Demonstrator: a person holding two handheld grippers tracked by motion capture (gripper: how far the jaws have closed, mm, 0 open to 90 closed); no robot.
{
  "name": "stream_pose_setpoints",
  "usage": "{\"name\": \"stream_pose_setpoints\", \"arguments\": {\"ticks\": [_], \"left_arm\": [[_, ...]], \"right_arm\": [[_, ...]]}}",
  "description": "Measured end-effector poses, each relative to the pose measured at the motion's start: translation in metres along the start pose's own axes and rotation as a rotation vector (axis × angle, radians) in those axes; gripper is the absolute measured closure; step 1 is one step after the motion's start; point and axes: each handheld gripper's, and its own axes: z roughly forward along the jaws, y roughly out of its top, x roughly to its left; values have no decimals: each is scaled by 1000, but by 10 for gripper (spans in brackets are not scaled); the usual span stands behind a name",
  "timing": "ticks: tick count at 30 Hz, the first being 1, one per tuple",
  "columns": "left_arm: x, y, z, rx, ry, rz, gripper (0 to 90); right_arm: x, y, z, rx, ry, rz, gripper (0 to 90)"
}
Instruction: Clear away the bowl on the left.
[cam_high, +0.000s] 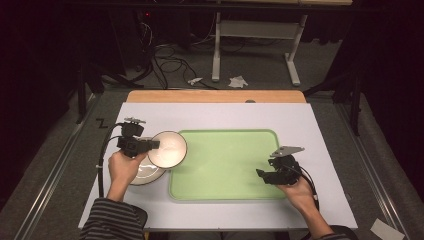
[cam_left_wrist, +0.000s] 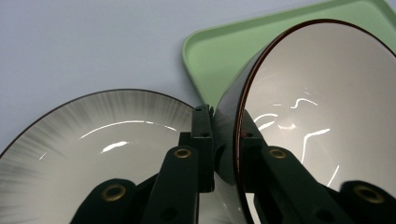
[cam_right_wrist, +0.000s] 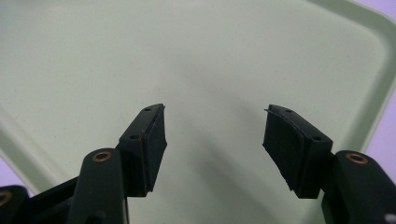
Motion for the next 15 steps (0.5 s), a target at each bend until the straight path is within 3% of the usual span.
{"name": "stream_pose_setpoints", "arguments": {"ticks": [15], "left_arm": [[-26, -3, 21, 52, -69, 45, 827]], "right_arm": [[-6, -16, -16, -14, -53, 44, 408]]}}
